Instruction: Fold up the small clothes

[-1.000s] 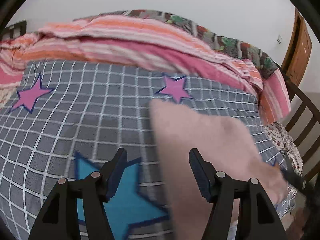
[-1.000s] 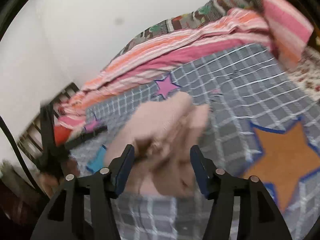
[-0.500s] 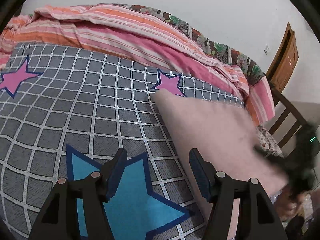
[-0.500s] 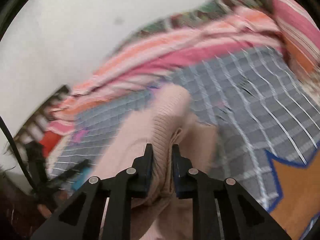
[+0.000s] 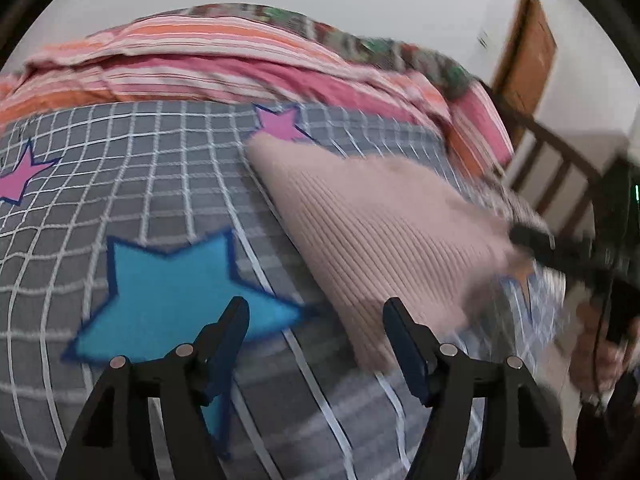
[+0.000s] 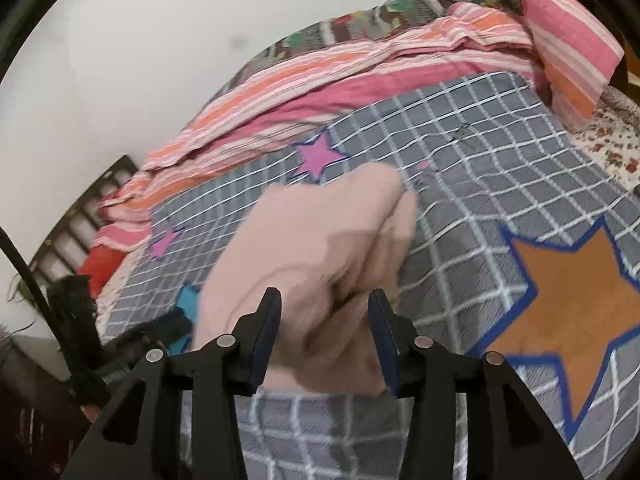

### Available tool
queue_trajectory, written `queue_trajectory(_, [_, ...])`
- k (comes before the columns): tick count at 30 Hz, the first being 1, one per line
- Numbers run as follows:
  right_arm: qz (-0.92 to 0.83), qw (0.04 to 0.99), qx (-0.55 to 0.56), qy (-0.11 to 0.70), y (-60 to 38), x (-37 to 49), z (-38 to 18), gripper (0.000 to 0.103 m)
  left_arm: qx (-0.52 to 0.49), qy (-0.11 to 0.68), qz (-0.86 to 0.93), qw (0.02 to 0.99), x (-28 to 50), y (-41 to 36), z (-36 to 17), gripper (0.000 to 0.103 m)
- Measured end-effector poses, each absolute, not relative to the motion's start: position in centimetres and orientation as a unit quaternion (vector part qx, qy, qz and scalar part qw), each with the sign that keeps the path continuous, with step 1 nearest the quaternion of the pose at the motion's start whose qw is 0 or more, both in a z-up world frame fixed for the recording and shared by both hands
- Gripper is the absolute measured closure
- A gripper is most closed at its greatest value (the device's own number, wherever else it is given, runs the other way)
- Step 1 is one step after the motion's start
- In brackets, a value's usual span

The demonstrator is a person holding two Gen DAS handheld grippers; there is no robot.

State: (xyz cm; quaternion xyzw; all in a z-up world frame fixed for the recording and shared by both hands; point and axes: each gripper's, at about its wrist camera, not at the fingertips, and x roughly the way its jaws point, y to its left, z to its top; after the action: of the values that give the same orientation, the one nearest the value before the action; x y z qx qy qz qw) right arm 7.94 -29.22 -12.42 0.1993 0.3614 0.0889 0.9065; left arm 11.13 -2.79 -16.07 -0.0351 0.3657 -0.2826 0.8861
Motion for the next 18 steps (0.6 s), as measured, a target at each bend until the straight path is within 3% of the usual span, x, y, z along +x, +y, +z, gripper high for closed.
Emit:
queue_trajectory(8, [0.106,0.9,0.203,0.37,-27.6,8.3,-13.7,0.058,0.085,0.372,-0.275,0.882,9.3,-9.4,-16.9,0.031])
queue_trajectory(9, [0.107,0.899,0.205,0.371,-27.5,8.6,-13.7,0.06,0.094,0.367,-0.267,0.886,9.3,-10.0,-16.8,0.031])
queue_trajectory(11, [0.115,0.897,0.21,0.373,-27.3,9.2,-13.8,0.076,0.096,0.353,-0.246,0.898,9.4,-10.8,-16.5,0.031])
queue_trajectory(12, [0.114,0.895,0.207,0.378,-27.2,9.5,-13.9,0.09,0.091,0.354,-0.241,0.899,9.6,-10.9,-16.3,0.034])
queue_trajectory(13, [0.113,0.896,0.2,0.379,-27.2,9.6,-13.8,0.095,0.087,0.35,-0.239,0.902,9.6,-10.6,-15.9,0.05])
queue_trajectory(15, [0.113,0.908,0.192,0.354,-27.8,8.6,-13.3,0.097,0.072,0.343,-0.234,0.907,9.9,-9.3,-15.6,0.07])
queue_trajectory(18, [0.103,0.917,0.199,0.331,-29.7,6.8,-13.6,0.098,0.022,0.363,-0.27,0.892,10.5,-7.1,-16.3,0.078])
